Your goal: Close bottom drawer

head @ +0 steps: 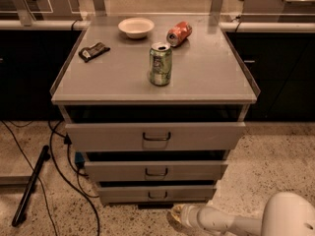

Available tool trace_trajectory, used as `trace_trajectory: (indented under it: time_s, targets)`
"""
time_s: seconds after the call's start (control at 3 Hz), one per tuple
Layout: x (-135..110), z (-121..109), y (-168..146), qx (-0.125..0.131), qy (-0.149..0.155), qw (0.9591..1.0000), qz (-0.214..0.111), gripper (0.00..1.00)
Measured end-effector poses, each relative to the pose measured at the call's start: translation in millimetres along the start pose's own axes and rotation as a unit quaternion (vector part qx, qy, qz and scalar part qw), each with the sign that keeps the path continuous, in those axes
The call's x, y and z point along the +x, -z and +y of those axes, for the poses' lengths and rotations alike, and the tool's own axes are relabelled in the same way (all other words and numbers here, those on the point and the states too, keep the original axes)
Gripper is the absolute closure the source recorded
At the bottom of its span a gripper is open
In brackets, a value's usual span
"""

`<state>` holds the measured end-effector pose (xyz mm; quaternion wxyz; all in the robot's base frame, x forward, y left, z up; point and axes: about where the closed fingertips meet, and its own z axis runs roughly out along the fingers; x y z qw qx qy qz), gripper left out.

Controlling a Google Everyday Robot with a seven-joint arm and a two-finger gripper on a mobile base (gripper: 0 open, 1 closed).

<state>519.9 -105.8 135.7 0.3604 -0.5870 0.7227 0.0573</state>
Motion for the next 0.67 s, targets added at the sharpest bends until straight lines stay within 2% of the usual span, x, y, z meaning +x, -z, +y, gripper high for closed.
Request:
trace_trajectory:
  time_s: [0.33, 0.67]
  targets:
    - [19.1, 47.5, 31.9, -0.081, -0.012, 0.9963, 0.027, 0.96]
    - [19.1, 47.5, 31.9, -0.081, -0.012, 0.9963, 0.027, 0.74]
